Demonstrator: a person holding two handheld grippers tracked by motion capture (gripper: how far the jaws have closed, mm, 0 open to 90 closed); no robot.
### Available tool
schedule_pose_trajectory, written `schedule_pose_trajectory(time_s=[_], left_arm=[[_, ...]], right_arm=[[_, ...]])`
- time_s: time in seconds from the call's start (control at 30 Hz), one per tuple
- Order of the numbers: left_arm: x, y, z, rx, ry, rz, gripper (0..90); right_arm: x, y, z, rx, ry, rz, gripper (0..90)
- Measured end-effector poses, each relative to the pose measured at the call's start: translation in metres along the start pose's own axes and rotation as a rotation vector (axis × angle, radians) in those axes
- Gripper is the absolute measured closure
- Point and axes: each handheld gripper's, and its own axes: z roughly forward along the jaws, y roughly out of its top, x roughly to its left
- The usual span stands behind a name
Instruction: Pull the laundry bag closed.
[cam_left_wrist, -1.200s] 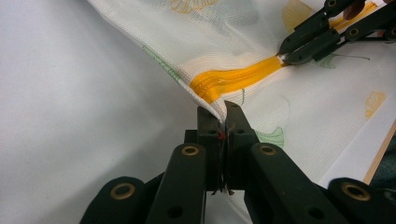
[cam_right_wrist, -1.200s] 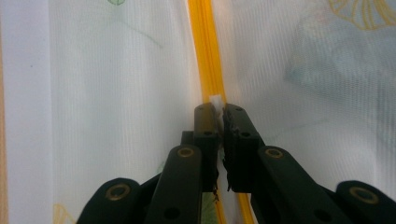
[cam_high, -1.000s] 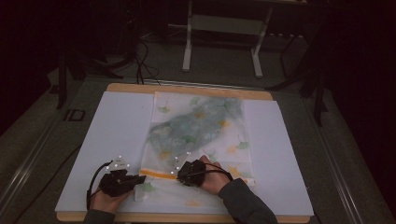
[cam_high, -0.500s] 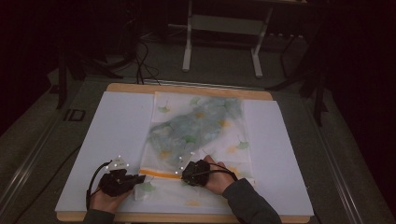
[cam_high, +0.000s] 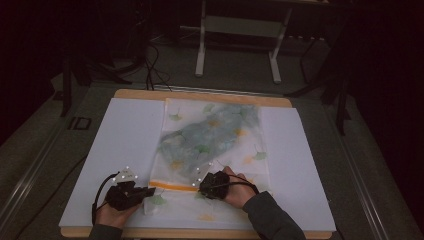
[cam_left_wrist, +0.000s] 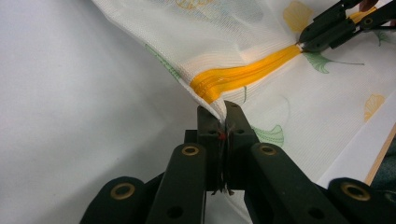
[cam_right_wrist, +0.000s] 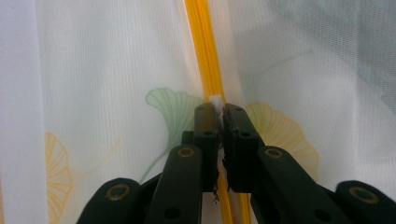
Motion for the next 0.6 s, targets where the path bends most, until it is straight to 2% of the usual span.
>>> schedule_pose_trajectory(time_s=[0.6], left_arm=[[0.000, 0.000, 0.001, 0.003, 0.001, 0.000, 88.0]], right_arm=[[-0.003, -0.014, -0.007, 0.011, -0.012, 0.017, 85.0]])
